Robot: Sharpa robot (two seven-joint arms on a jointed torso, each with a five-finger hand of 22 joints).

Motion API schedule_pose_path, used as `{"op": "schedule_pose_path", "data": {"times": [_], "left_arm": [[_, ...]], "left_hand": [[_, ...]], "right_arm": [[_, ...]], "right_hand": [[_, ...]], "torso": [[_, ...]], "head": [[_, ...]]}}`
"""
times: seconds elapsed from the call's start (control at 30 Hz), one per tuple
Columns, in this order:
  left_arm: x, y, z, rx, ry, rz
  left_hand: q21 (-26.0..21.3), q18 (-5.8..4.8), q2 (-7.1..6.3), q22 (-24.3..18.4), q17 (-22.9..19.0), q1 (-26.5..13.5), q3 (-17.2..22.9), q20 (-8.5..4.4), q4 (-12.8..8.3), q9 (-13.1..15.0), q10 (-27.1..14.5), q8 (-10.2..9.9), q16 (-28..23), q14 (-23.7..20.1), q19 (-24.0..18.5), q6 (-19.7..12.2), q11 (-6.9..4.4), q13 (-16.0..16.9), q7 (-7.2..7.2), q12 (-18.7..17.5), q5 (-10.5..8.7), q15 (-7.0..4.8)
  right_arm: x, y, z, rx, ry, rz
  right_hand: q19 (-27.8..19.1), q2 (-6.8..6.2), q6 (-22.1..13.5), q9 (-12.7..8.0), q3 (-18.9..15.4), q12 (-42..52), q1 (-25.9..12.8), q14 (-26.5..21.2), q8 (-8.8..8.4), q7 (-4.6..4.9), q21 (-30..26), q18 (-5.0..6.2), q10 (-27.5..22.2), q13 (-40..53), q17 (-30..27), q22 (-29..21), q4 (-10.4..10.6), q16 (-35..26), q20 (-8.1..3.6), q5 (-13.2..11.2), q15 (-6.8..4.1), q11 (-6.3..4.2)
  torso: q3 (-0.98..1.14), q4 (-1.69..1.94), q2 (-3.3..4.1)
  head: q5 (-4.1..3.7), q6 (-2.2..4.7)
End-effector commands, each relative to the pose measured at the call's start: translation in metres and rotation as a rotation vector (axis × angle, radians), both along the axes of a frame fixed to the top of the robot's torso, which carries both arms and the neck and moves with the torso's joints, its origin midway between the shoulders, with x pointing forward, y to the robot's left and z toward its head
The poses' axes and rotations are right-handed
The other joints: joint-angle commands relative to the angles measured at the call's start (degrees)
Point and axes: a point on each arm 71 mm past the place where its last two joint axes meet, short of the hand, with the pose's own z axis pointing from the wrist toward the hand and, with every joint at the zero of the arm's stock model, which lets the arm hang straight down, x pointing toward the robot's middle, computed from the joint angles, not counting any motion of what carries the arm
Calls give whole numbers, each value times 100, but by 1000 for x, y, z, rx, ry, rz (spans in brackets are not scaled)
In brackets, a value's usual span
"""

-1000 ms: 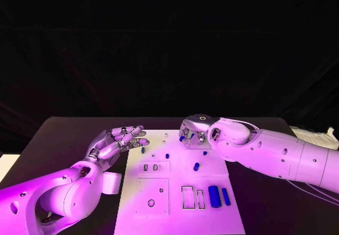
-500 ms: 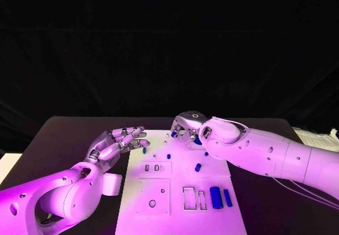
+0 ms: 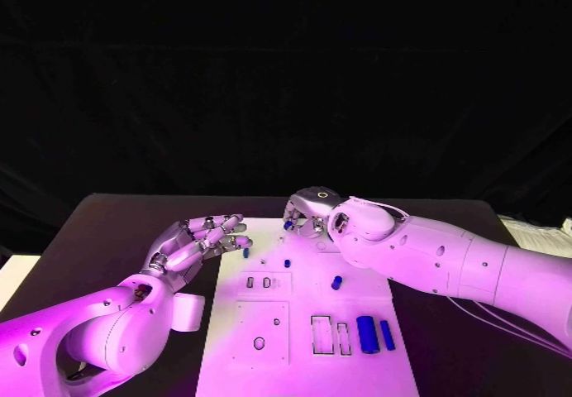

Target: Assemble the parts on the task board

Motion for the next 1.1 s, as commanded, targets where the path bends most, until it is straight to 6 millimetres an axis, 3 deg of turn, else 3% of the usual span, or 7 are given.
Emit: {"op": "schedule_pose_path", "data": {"times": [0.03, 0.37, 0.63, 0.8, 0.93, 0.97, 1.1], "left_arm": [[-1, -3, 2, -15, -5, -22], [-1, -4, 2, -17, -4, -27], [-1, -4, 2, -17, -3, -28], [-2, -4, 2, -17, -2, -30], [-2, -3, 2, -16, -1, -30], [-1, -3, 2, -16, -1, -30], [-1, -2, 2, -15, 0, -28]], "left_hand": [[-34, 74, -28, -5, 5, -14, 0, 39, -45, -8, -4, -33, -26, -3, 14, 0, 38, -7, 44, -33, -26, 36], [-34, 74, -28, -5, 5, -14, 0, 39, -45, -8, -4, -33, -26, -3, 14, 0, 38, -7, 44, -33, -26, 36], [-34, 74, -28, -5, 5, -14, 0, 39, -45, -8, -4, -33, -26, -3, 14, 0, 38, -7, 44, -33, -26, 36], [-37, 74, -28, -8, 6, -13, 2, 40, -49, -7, -5, -37, -31, -3, 14, 1, 39, -7, 45, -36, -27, 37], [-40, 74, -29, -11, 6, -11, 3, 41, -54, -6, -7, -41, -37, -3, 14, 1, 40, -6, 45, -39, -28, 38], [-42, 74, -31, -13, 6, -12, 3, 42, -57, -7, -9, -44, -41, -4, 13, 0, 41, -6, 47, -41, -29, 39], [-42, 74, -31, -13, 6, -12, 3, 42, -57, -7, -9, -44, -41, -4, 13, 0, 41, -6, 47, -41, -29, 39]], "right_arm": [[1, 2, -1, -22, 0, 4], [6, 5, -5, -44, 20, -10], [8, 5, -7, -55, 28, -22], [9, 5, -7, -46, 24, -29], [10, 4, -5, -29, 9, -36], [9, 3, -4, -22, 1, -37], [6, -3, -2, -6, -11, -38]], "right_hand": [[19, 0, 11, 91, 39, 18, 17, 200, 20, 48, 23, -53, -37, 10, 6, 4, 4, 39, 11, 31, -7, 21], [14, -16, 5, 93, 35, 19, -1, 199, 13, 52, 25, -52, -46, 11, 14, 4, 18, 49, 16, 29, -1, 26], [1, -72, -57, 87, 30, 12, -40, 189, -20, 77, 35, -52, -121, 6, -4, 12, 52, 52, 32, 11, 25, 52], [-118, -267, -495, -16, 12, 9, -137, 128, -42, 207, -73, -20, -595, -6, -243, -183, 143, -73, 139, -10, 154, 185], [-420, -456, -1102, -132, -171, 10, -137, 23, -39, 324, -467, 104, -1260, -9, -700, -840, 184, -361, 252, -42, 275, 332], [-452, -481, -1258, -130, -281, 15, -102, 18, -39, 335, -521, 121, -1436, -5, -764, -919, 205, -401, 280, -46, 297, 359], [-442, -463, -1275, -113, -413, 56, -34, 31, -21, 344, -533, 124, -1413, 11, -784, -931, 248, -407, 302, -39, 296, 356]], "torso": [[-5, 5, 8], [-3, 28, 7], [-6, 16, 11], [-7, 21, 13], [-6, 26, 13], [-7, 25, 13], [-4, 18, 16]], "head": [[-3, 1], [-15, -24], [-4, -21], [-11, -14], [-17, -8], [-16, -5], [-16, 3]]}}
